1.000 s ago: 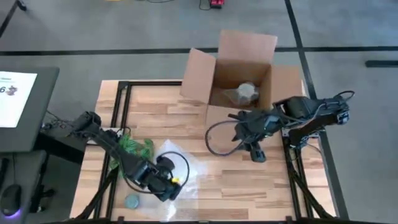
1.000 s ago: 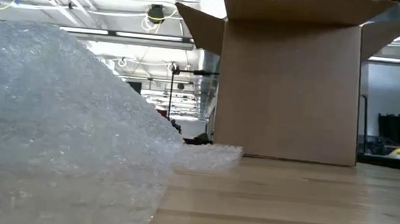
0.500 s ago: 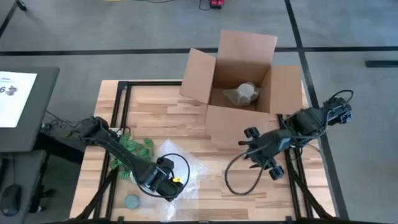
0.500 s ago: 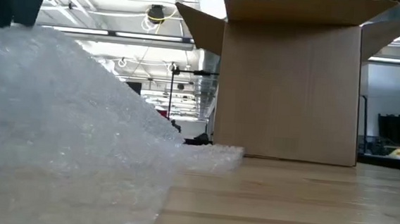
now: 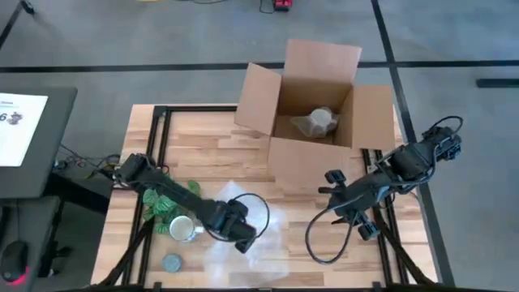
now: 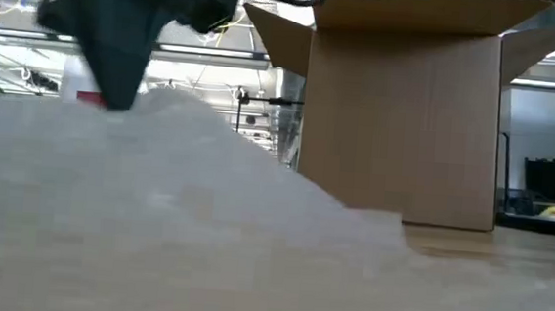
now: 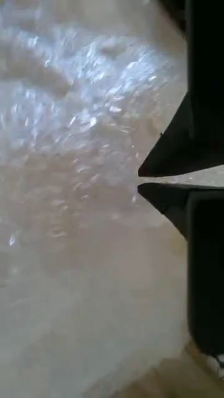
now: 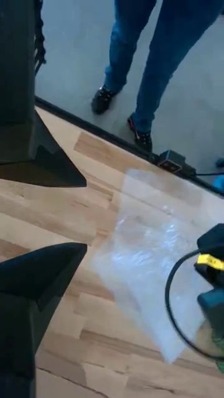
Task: Wrap mug
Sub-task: Prepare the bubble wrap
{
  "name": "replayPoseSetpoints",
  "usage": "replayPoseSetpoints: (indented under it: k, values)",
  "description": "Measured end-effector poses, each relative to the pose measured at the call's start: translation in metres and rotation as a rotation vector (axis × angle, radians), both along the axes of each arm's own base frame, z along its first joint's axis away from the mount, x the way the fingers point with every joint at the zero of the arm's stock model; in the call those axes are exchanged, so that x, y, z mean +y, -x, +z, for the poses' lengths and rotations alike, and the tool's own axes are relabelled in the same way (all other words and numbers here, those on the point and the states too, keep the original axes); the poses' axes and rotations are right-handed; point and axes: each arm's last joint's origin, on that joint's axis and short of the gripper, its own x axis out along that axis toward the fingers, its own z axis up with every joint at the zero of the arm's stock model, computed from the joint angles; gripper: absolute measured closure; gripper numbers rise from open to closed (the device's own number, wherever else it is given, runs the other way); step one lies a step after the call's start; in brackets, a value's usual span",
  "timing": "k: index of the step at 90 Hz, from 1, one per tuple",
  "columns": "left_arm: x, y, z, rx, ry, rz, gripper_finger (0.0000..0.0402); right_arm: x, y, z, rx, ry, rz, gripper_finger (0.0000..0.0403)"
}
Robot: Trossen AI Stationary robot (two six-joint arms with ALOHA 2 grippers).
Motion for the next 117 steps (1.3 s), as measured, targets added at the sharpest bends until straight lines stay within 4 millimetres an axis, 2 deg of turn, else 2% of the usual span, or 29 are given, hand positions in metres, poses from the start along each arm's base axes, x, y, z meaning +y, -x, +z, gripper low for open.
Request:
replayPoseSetpoints:
  k: [19,27,37,46,53,64,75,83,93,104,117]
  values:
    - [0.003,-0.01,0.064,-0.139,0.027,-0.023,0.0401,-0.002,0.004,0.001,0.008,0.015,0.012,0.026]
    - [-0.002,-0.012,0.084,-0.203,0.076,-0.058,0.0402,-0.002,0.005,0.0,0.015,0.02,0.016,0.026]
    - [-0.026,-0.009,0.093,-0.295,0.13,-0.118,0.0396,0.0,0.008,-0.001,0.029,0.029,0.03,0.026]
    - [-0.057,0.0,0.09,-0.343,0.158,-0.231,0.0371,0.002,0.01,-0.001,0.033,0.031,0.04,0.026]
    - [-0.078,0.012,0.081,-0.34,0.166,-0.294,0.0335,0.004,0.011,-0.001,0.035,0.029,0.046,0.026]
    - [-0.104,0.026,0.053,-0.316,0.156,-0.349,0.0264,0.007,0.012,-0.001,0.032,0.032,0.063,0.026]
    - [-0.126,0.028,0.024,-0.356,0.141,-0.47,0.0196,0.006,0.012,-0.001,0.028,0.037,0.066,0.026]
    - [-0.139,0.025,-0.005,-0.346,0.109,-0.555,0.0164,0.003,0.01,-0.001,0.03,0.037,0.056,0.026]
    - [-0.146,0.02,-0.044,-0.255,0.066,-0.577,0.0155,0.002,0.01,-0.001,0.032,0.037,0.049,0.026]
    - [-0.147,0.012,-0.078,-0.182,0.042,-0.545,0.0165,0.002,0.01,-0.001,0.035,0.033,0.045,0.026]
    - [-0.142,0.006,-0.087,-0.149,0.052,-0.429,0.0207,0.002,0.011,-0.002,0.045,0.036,0.046,0.026]
